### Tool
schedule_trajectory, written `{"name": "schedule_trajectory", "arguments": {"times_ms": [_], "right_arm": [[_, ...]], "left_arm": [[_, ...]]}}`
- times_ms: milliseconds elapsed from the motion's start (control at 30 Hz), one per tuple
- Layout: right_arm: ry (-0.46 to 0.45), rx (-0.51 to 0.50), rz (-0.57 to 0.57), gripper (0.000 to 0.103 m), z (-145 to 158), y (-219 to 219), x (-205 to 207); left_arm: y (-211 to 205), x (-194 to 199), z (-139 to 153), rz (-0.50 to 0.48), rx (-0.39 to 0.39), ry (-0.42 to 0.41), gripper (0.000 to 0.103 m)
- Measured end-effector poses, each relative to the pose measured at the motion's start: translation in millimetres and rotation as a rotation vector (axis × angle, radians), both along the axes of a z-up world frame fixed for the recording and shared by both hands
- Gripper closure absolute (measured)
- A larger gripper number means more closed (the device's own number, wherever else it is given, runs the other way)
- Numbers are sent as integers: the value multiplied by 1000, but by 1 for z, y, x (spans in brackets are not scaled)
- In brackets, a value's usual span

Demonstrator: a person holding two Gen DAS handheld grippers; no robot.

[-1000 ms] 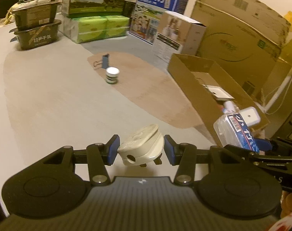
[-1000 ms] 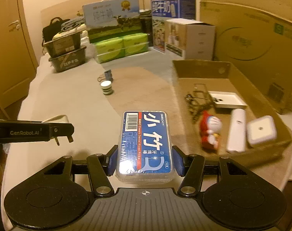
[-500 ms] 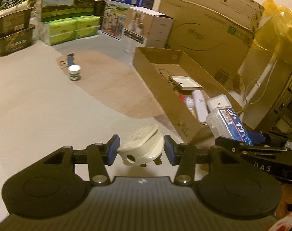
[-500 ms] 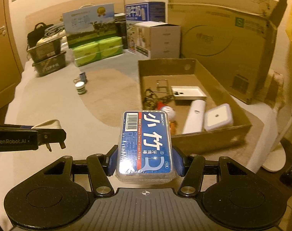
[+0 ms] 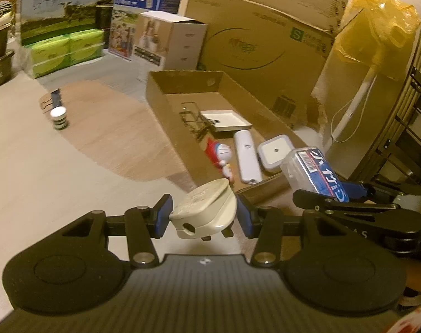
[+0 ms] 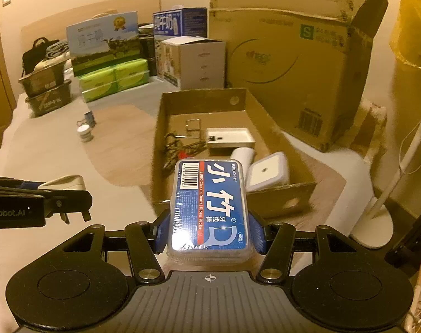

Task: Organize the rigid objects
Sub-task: 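Carry the plug adapter and toothpick box over the cardboard box with both grippers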

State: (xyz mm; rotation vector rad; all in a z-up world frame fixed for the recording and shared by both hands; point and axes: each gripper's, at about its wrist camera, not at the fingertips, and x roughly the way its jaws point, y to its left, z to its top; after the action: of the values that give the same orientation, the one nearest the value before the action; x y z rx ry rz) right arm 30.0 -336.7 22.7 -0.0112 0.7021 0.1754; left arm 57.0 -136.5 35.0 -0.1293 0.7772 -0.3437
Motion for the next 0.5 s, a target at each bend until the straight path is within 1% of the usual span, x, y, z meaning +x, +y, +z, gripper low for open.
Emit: {"name": "schedule_trajectory", "arguments": {"times_ms": [233,500], "right_arm": [[-6,-8,4,46,4,-21,18],[-12,-8,35,46,10,-39,47]], "left_arm": [[-22,14,4,-16,-16,-6,57],[-42,35,5,-19,-23,-6,57]]}}
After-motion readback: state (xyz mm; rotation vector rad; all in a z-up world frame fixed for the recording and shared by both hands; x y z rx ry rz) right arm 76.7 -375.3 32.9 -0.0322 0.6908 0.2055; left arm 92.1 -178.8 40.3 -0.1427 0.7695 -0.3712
